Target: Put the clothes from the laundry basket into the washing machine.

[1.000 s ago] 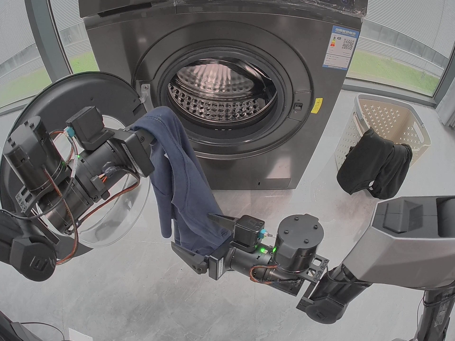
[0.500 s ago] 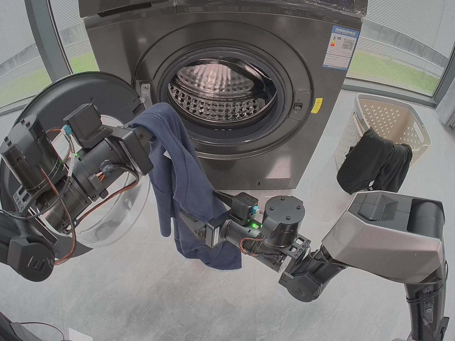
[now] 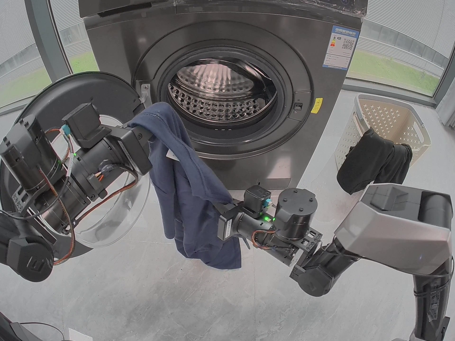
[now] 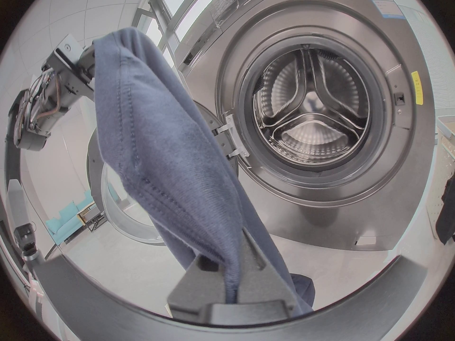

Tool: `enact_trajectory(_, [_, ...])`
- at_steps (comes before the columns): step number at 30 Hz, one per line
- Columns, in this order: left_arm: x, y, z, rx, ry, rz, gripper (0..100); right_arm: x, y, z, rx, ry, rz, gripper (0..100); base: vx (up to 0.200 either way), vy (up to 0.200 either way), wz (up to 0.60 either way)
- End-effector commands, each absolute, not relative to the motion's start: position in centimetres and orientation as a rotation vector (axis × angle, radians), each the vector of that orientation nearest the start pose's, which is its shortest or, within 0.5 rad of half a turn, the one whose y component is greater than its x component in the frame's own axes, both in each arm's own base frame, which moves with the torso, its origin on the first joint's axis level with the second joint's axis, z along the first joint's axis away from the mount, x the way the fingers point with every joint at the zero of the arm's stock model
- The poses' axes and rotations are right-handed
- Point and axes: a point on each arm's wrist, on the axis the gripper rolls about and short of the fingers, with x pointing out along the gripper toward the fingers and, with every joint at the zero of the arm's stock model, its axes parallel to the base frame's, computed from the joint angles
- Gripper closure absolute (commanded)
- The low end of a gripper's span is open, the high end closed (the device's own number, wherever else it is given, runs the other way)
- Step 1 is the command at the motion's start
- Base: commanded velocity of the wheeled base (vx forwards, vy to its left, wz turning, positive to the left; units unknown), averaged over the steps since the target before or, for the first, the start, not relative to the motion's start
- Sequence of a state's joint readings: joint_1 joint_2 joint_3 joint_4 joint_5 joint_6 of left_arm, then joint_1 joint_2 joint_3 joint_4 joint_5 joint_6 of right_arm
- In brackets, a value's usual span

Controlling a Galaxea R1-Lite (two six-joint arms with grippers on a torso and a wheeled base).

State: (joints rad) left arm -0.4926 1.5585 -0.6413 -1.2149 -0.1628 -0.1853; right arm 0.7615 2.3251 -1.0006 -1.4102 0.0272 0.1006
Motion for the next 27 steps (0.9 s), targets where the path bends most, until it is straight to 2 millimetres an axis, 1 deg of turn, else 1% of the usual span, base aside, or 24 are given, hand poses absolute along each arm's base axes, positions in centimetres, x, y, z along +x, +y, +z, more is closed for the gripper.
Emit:
enact_trajectory(1, [22.8, -12.5, 23.8, -0.227, -0.240, -0.674, 100, 28.5, 25.4, 11.8, 0.137, -0.077, 0.761, 100, 0.000, 0.000, 0.00])
enact_trajectory(2, [22.8, -12.5, 23.7, -0.226, -0.237, -0.672, 100, 28.4, 24.6, 12.3, 0.135, -0.082, 0.748, 100, 0.000, 0.000, 0.00])
enact_trajectory(6, [22.8, -12.5, 23.5, -0.225, -0.229, -0.671, 100, 27.8, 20.2, 14.6, 0.121, -0.118, 0.684, 100, 0.000, 0.000, 0.00])
enact_trajectory(7, [22.8, -12.5, 23.5, -0.225, -0.229, -0.671, 100, 27.7, 19.8, 14.7, 0.120, -0.118, 0.682, 100, 0.000, 0.000, 0.00])
enact_trajectory(8, [22.8, -12.5, 23.5, -0.226, -0.231, -0.671, 100, 27.3, 18.6, 15.0, 0.115, -0.116, 0.682, 100, 0.000, 0.000, 0.00])
enact_trajectory(10, [22.8, -12.6, 23.6, -0.226, -0.232, -0.673, 100, 27.3, 18.3, 14.9, 0.113, -0.114, 0.682, 100, 0.000, 0.000, 0.00])
enact_trajectory(12, [22.7, -12.6, 23.6, -0.227, -0.235, -0.679, 100, 27.2, 17.8, 14.2, 0.107, -0.093, 0.677, 100, 0.000, 0.000, 0.00])
enact_trajectory(14, [22.7, -12.7, 23.6, -0.227, -0.234, -0.681, 100, 27.1, 17.8, 14.1, 0.108, -0.096, 0.679, 100, 0.000, 0.000, 0.00])
enact_trajectory(16, [22.5, -12.8, 23.7, -0.229, -0.237, -0.687, 100, 27.6, 18.2, 13.4, 0.106, -0.081, 0.679, 100, 0.000, 0.000, 0.00])
enact_trajectory(17, [22.5, -12.9, 23.7, -0.229, -0.236, -0.690, 100, 28.0, 18.3, 13.2, 0.105, -0.078, 0.677, 0, 0.000, 0.000, 0.00])
enact_trajectory(18, [22.5, -12.9, 23.7, -0.229, -0.236, -0.690, 100, 28.0, 18.3, 13.2, 0.105, -0.078, 0.677, 0, 0.000, 0.000, 0.00])
enact_trajectory(19, [22.3, -13.1, 23.7, -0.231, -0.239, -0.699, 100, 28.8, 18.9, 13.0, 0.107, -0.086, 0.679, 0, 0.000, 0.000, 0.00])
enact_trajectory(21, [22.0, -13.1, 24.0, -0.234, -0.250, -0.708, 100, 29.5, 19.3, 12.5, 0.107, -0.085, 0.677, 0, 0.000, 0.000, 0.00])
enact_trajectory(22, [22.0, -13.1, 24.0, -0.234, -0.250, -0.708, 100, 29.5, 19.3, 12.5, 0.107, -0.085, 0.677, 0, 0.000, 0.000, 0.00])
enact_trajectory(23, [21.8, -13.3, 24.1, -0.236, -0.254, -0.719, 100, 30.4, 19.6, 11.9, 0.105, -0.080, 0.671, 0, 0.000, 0.000, 0.00])
enact_trajectory(25, [21.7, -13.3, 24.2, -0.237, -0.255, -0.720, 100, 30.6, 19.8, 11.6, 0.104, -0.074, 0.671, 0, 0.000, 0.000, 0.00])
enact_trajectory(26, [21.4, -13.4, 24.4, -0.240, -0.262, -0.730, 100, 31.4, 20.4, 10.7, 0.102, -0.065, 0.673, 0, 0.000, 0.000, 0.00])
enact_trajectory(27, [21.3, -13.4, 24.4, -0.240, -0.263, -0.733, 100, 31.6, 20.7, 10.4, 0.101, -0.062, 0.676, 0, 0.000, 0.000, 0.00])
